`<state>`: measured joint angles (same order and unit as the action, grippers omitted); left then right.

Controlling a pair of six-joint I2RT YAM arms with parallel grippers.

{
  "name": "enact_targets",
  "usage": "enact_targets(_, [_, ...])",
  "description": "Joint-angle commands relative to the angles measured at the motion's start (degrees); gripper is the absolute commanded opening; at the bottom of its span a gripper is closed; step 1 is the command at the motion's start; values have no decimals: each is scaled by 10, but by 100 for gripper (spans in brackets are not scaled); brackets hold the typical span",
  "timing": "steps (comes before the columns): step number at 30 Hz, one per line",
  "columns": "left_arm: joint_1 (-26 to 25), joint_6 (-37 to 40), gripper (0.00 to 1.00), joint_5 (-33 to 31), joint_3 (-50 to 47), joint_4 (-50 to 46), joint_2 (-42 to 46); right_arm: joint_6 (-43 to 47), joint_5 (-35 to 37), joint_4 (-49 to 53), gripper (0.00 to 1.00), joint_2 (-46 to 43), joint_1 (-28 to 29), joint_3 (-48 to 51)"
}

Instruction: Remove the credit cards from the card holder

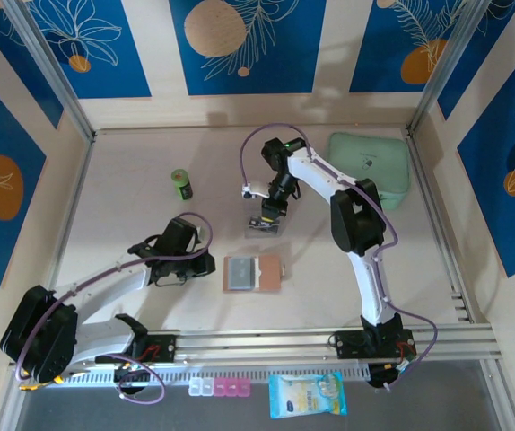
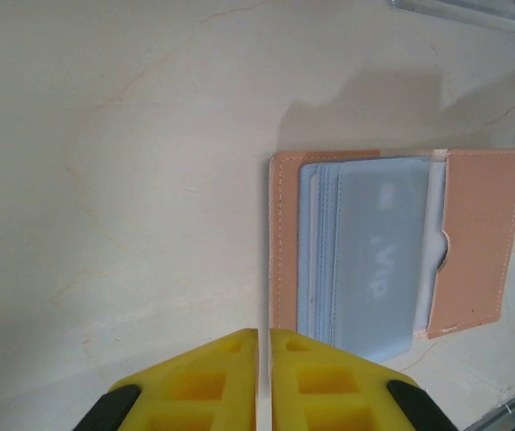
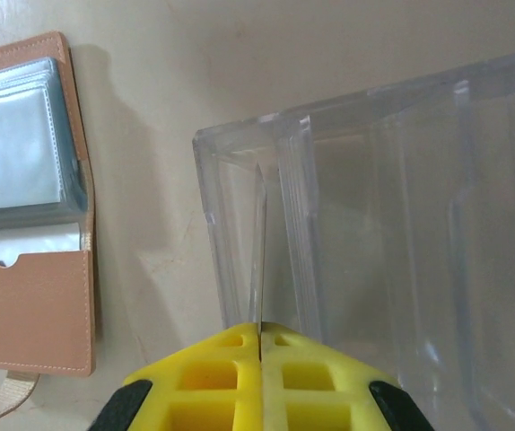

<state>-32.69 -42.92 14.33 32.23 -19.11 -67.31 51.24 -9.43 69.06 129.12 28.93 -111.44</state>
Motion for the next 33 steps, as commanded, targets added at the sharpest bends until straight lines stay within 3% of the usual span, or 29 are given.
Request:
enact_targets(1, [7,14,12,11,-1,-10,0,15,-10,32,0,14,10,-15])
enact_targets(16, [8,2,12,12,-9,3,9,23,-17,42,0,18,37,7])
enact_targets(20, [8,2,11,12,-6,2,7,8,-23,38,9,5,29,1])
enact_targets(23, [8,2,12,12,-2,2,5,-3,-23,34,16,-14,25,-2])
enact_targets(33, [8,-1,12,23,-3,16,1,-80,-54,-33,19,-132,17,66])
